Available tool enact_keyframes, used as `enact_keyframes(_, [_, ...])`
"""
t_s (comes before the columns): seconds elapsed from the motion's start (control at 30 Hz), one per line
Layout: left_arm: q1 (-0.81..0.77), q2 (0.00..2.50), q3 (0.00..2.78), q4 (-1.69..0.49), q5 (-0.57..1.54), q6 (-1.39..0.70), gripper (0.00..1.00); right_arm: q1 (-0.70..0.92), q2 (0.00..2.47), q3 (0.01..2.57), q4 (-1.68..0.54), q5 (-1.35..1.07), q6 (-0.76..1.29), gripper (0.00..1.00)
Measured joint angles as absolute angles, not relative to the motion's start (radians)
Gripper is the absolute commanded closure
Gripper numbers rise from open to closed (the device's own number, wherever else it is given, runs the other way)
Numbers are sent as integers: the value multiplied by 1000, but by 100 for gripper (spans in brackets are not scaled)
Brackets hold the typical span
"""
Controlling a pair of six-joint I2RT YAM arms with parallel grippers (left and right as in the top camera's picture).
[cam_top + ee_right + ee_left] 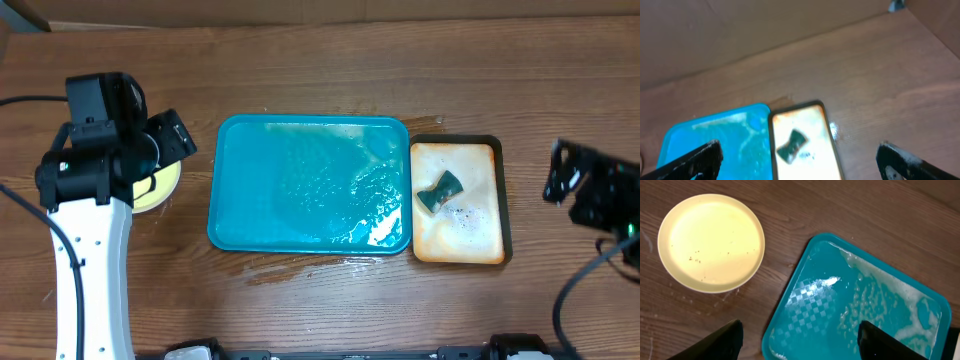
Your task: Clean dirty plates on tray and stack at the side
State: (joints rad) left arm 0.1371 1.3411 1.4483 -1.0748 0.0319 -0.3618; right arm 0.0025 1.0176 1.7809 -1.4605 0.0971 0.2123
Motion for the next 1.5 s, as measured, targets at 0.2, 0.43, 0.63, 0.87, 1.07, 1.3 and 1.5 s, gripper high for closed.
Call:
enact_keyframes(0.2, [137,1287,1448,-1090,31,-362,21,2,1019,1782,-1557,110,212,0])
enact_keyframes(0.43, [137,1233,1448,-1095,28,-359,0,2,1026,1782,-1573,112,212,0])
enact_keyframes(0.63, [137,1230,1448,-1114,28,-359,0,2,1026,1782,-1575,112,212,0])
enact_keyframes(0.87, [137,1230,1448,-1119,29,-359,0,2,1026,1782,-1574,112,212,0])
enact_keyframes(1.07, [137,1230,1448,-1131,29,-359,0,2,1026,1782,-1575,112,212,0])
enact_keyframes(1.3, [137,1230,1448,-1131,29,-359,0,2,1026,1782,-1575,112,212,0])
enact_keyframes(1.5, [137,1230,1448,-1130,29,-359,0,2,1026,1782,-1579,112,212,0])
